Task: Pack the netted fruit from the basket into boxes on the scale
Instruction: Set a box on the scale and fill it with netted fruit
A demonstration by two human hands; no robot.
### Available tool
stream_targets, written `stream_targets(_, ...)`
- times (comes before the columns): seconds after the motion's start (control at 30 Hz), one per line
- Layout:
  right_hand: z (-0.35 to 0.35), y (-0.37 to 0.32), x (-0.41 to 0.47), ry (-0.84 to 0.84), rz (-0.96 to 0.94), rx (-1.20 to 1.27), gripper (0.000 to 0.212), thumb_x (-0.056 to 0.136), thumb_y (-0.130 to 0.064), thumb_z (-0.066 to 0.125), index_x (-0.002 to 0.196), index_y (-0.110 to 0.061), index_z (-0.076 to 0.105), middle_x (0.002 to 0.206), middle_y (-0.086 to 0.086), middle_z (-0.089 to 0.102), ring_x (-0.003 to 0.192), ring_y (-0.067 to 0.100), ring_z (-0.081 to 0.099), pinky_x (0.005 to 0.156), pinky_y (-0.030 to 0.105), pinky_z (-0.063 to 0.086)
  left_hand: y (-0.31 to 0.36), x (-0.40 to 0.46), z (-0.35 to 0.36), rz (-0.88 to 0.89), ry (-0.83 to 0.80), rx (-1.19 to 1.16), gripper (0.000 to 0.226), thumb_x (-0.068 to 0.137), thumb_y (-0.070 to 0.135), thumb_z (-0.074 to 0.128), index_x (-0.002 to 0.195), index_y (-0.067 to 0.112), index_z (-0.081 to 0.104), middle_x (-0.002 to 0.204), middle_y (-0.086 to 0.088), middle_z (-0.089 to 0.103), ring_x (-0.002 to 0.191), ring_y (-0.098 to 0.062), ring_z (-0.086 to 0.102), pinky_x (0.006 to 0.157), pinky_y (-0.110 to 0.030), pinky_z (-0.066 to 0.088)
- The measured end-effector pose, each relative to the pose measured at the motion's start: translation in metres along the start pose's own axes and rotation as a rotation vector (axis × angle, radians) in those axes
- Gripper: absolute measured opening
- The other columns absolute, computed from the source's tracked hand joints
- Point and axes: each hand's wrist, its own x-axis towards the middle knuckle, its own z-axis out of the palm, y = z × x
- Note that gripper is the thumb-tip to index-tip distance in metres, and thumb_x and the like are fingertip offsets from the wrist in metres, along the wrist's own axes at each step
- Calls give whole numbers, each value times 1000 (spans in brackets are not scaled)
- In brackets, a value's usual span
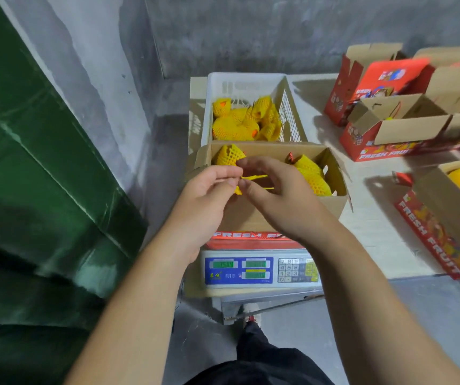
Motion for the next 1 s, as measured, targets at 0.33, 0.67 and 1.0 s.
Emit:
stream_targets(0.33,-84,91,190,-20,11,-198,30,101,-27,63,130,-21,65,118,-2,70,102,15,69,95,42,55,35,224,23,96,-86,326,17,98,35,62,107,42,73,112,17,74,103,1,69,88,-27,54)
stream_targets(0.67,-70,286,397,-469,289,-763,67,98,-13,53,160,-17,29,168,15,21,151,41,26,119,51,34,-65,452,23,-182,-126,1065,39,104,24,58,142,21,60,153,-11,50,113,-31,66,84,-28,46)
stream_targets(1.0,-40,346,430,-365,308,-872,60,108,-17,39,162,-8,14,165,13,19,151,25,14,122,23,12,-136,527,42,-348,-124,1479,90,97,42,68,167,19,16,161,-16,27,143,-44,35,117,-49,35)
